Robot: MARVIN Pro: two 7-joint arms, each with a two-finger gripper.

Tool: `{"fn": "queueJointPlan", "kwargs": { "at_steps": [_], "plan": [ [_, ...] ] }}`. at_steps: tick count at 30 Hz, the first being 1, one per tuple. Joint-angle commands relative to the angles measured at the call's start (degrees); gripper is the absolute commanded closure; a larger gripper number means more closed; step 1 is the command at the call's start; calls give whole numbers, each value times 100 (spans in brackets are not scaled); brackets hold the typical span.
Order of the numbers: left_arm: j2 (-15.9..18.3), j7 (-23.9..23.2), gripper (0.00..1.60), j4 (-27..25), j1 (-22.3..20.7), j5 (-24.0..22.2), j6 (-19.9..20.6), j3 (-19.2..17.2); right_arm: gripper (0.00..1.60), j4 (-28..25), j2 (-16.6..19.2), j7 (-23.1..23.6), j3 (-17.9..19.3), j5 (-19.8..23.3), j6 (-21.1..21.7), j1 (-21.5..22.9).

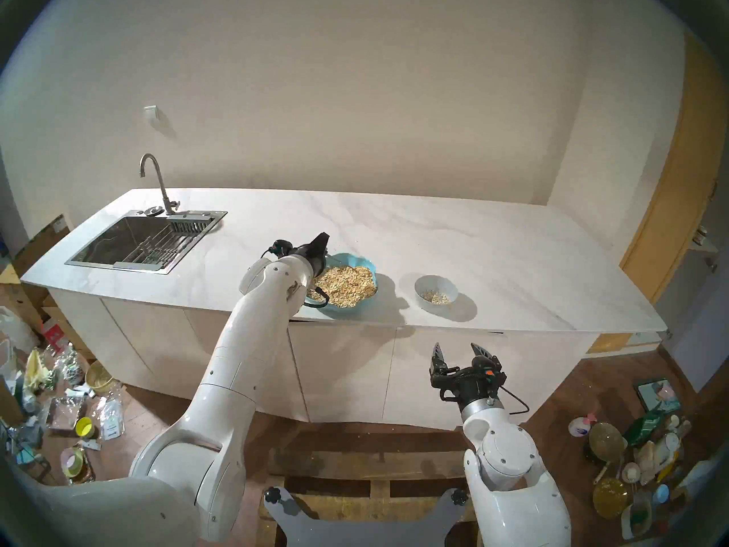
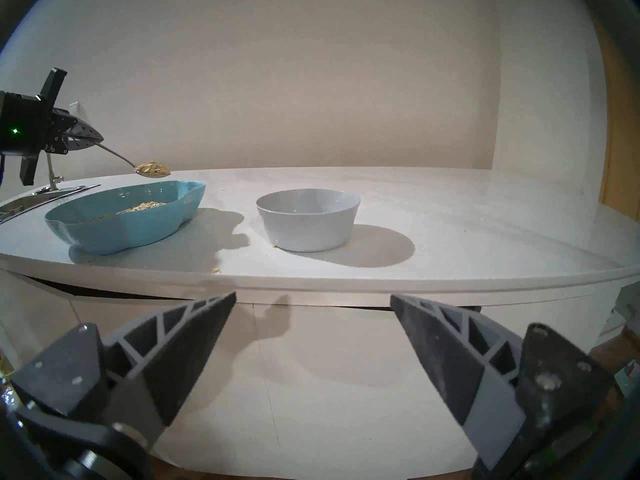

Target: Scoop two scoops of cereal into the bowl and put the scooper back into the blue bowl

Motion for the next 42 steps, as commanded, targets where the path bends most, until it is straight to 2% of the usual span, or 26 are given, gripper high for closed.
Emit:
{"fn": "queueJointPlan", "kwargs": {
  "at_steps": [1, 22, 42],
  "plan": [
    [-99, -173, 160, -77, -317, -13, 9, 72, 0, -140, -6, -3, -1, 1, -22, 32],
    [-419, -242, 160, 437, -860, 78, 8, 536, 0, -137, -6, -2, -1, 1, -23, 34],
    [-982, -392, 160, 1224, -1407, 234, -86, 1094, 0, -132, -5, -2, -1, 1, -25, 36]
  ]
}}
